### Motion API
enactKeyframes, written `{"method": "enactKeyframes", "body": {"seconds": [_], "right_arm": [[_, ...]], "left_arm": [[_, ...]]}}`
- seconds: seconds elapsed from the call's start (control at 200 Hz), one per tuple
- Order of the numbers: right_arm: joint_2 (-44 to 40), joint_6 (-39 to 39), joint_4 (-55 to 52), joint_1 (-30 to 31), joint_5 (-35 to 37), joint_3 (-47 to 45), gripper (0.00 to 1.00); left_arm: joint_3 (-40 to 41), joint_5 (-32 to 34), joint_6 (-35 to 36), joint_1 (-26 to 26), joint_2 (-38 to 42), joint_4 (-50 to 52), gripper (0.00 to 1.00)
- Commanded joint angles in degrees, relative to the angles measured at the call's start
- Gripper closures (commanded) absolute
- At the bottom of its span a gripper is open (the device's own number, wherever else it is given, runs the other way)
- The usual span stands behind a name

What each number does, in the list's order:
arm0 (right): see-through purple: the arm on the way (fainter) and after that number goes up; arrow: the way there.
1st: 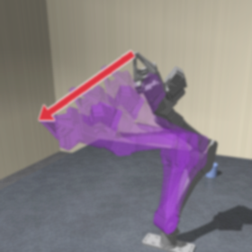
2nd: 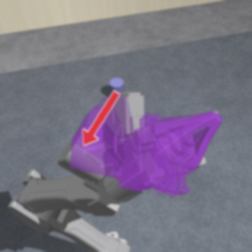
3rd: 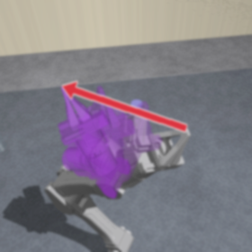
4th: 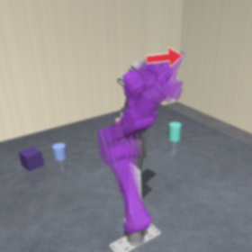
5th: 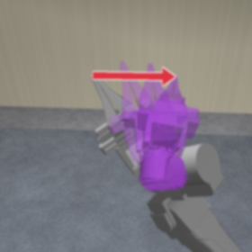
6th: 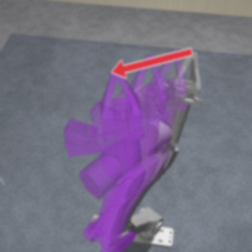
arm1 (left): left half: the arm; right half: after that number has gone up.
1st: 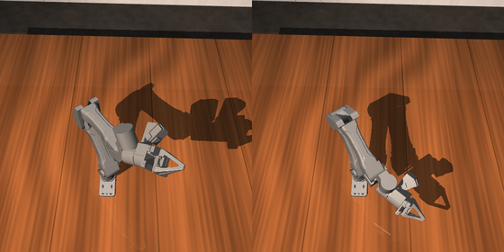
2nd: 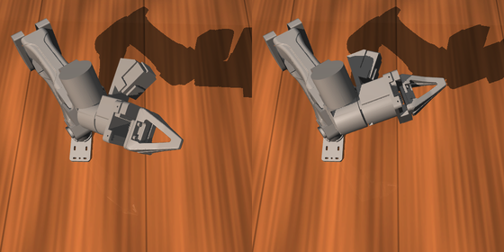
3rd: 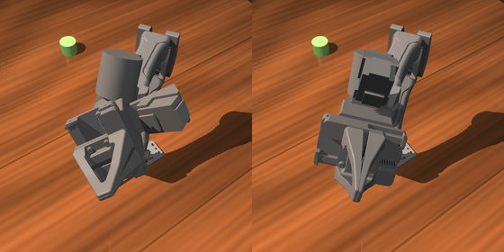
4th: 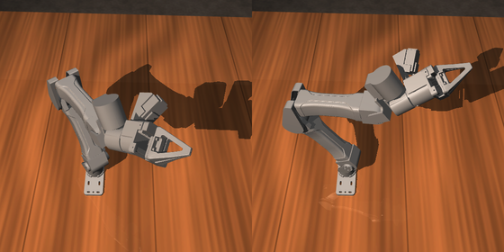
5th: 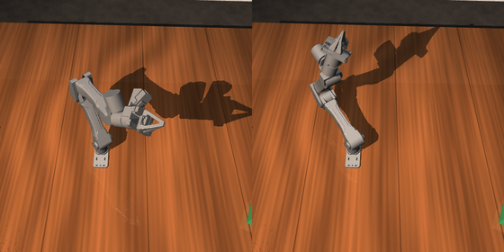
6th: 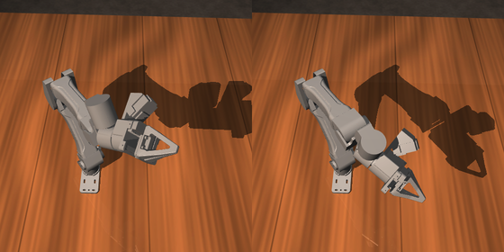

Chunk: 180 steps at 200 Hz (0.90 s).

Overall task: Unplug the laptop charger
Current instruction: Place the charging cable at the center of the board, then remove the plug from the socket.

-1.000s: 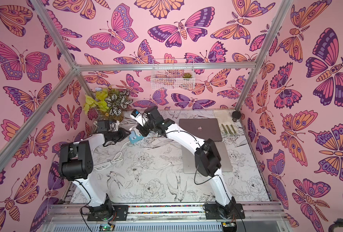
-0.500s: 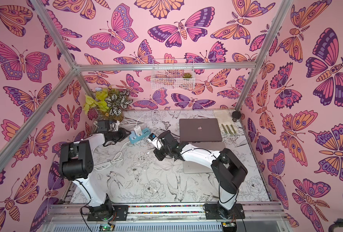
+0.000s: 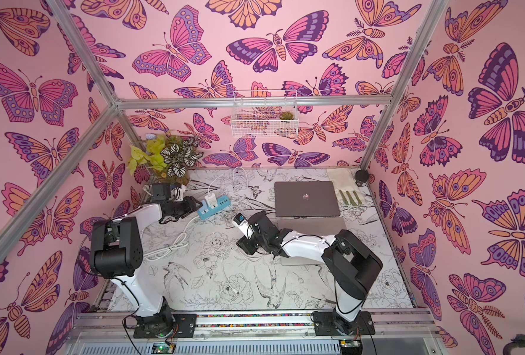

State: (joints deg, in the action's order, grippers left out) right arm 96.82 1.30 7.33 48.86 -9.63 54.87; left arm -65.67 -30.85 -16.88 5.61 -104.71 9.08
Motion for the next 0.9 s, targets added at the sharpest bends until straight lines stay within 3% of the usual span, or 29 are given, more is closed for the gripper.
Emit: {"method": "enactKeyframes", "body": {"seconds": [0.0,0.12,0.26,0.471,0.896], "right_arm": [[-4.8,-0.6,1.0,0.4,0.4,-0.4,0.40],[-9.4,-1.0,1.4,0.4,2.0,-1.8,0.39],[-12.9,-1.5,1.2,0.3,3.5,-3.0,0.40],[-16.0,-2.7,-0.5,0.3,2.4,-4.3,0.40],[-20.6,-3.1,-0.3,0.3,3.8,-7.3,0.40]], "left_arm": [[-0.3,0.6,7.3,-0.2,2.9,3.5,0.43],[-5.1,0.8,14.3,-1.7,2.3,10.3,0.42],[-10.9,9.6,25.4,-5.7,-0.4,19.6,0.43],[-13.4,12.2,37.2,-6.6,-4.0,21.7,0.43],[-18.2,15.9,41.3,-7.9,-9.4,22.6,0.45]]}}
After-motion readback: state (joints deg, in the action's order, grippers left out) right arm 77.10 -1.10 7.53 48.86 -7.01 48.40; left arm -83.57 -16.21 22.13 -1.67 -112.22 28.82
